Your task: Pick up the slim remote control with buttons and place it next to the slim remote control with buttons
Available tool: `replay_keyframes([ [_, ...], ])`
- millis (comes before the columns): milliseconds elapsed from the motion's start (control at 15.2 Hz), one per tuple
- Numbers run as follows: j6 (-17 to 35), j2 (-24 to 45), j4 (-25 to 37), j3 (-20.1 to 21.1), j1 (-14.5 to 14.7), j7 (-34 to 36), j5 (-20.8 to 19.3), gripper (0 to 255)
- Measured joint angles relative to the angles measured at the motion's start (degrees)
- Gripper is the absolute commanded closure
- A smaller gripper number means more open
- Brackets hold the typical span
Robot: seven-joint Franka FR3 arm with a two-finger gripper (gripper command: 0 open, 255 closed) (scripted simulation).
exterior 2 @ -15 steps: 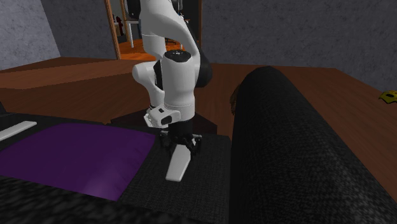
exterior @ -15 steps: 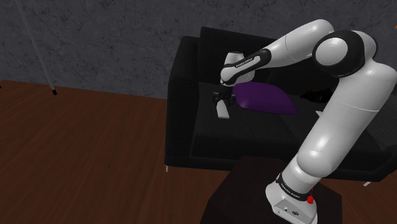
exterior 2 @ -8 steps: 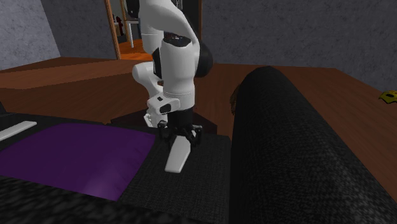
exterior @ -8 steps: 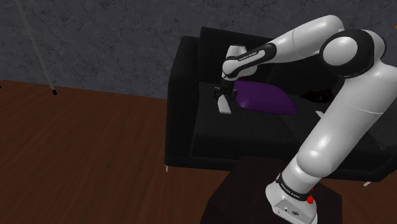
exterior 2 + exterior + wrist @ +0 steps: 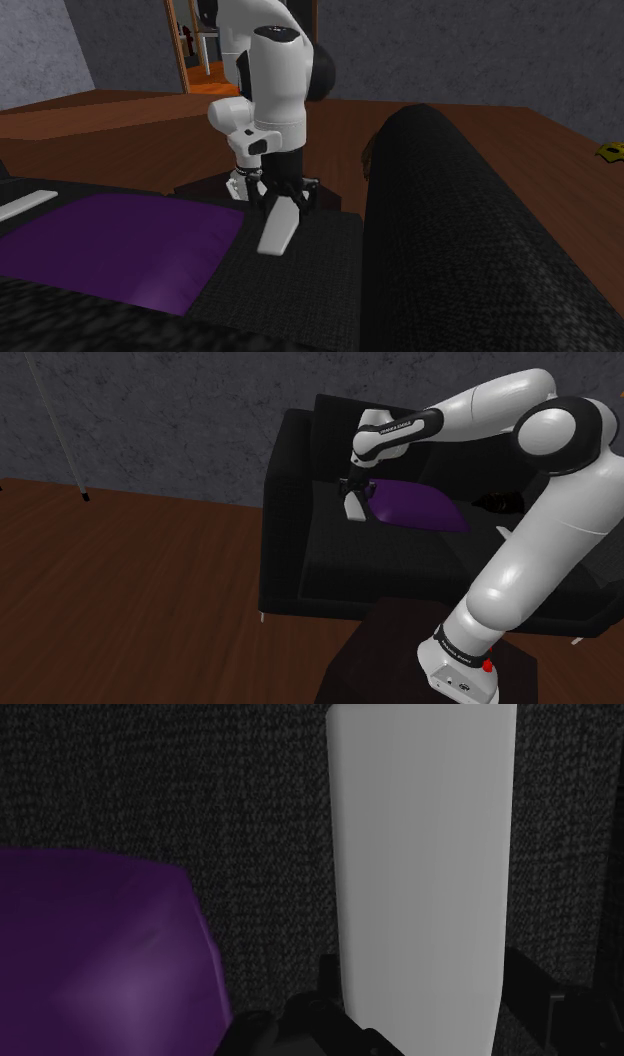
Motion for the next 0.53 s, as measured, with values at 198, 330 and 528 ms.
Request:
replay_keyframes([
  [198,-0.5,-2.8,-2.3,-0.6,-0.6,-0.9,-0.6,255],
  [330,-0.7,-5.2,-4.4,-1.5,-1.5,-2.4,-1.1,255],
  [528,-0.2,-9.3,-8.8,-3.1,-3.0,-4.8,-2.3,255],
])
